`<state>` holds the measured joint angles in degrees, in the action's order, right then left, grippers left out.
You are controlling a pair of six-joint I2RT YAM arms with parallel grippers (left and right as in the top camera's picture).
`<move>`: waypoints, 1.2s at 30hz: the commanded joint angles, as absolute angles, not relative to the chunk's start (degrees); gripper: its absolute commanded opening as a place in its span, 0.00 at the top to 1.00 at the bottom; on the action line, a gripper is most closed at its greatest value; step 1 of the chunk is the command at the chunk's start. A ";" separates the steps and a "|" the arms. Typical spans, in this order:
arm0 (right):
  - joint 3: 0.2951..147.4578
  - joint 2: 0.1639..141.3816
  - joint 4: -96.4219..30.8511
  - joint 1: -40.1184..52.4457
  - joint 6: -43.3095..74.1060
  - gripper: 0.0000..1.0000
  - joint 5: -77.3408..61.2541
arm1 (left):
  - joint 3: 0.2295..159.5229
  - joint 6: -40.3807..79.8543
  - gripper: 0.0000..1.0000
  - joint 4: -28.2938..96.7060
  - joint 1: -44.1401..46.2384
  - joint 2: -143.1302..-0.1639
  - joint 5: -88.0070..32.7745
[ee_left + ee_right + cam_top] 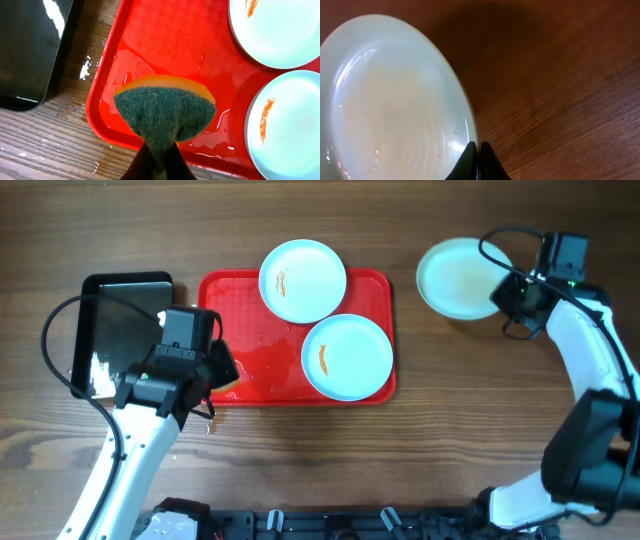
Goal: Clean dirty plates on tray and stack at the side
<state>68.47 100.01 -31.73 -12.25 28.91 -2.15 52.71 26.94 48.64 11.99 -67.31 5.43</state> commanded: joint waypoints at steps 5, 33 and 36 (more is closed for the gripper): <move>68.07 104.12 -30.11 -12.23 28.38 0.78 -6.24 | 52.49 27.27 0.96 47.81 11.77 -67.57 4.97; 99.31 125.47 -35.42 22.94 15.25 0.08 1.26 | 52.34 27.27 0.96 47.42 11.77 -68.47 4.97; 99.31 129.05 -32.23 23.05 15.18 0.21 -1.48 | 52.34 27.29 0.96 47.42 11.77 -69.71 4.93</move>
<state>99.00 125.78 -34.44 22.74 13.41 -1.02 52.71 26.94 47.57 11.99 -68.36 5.41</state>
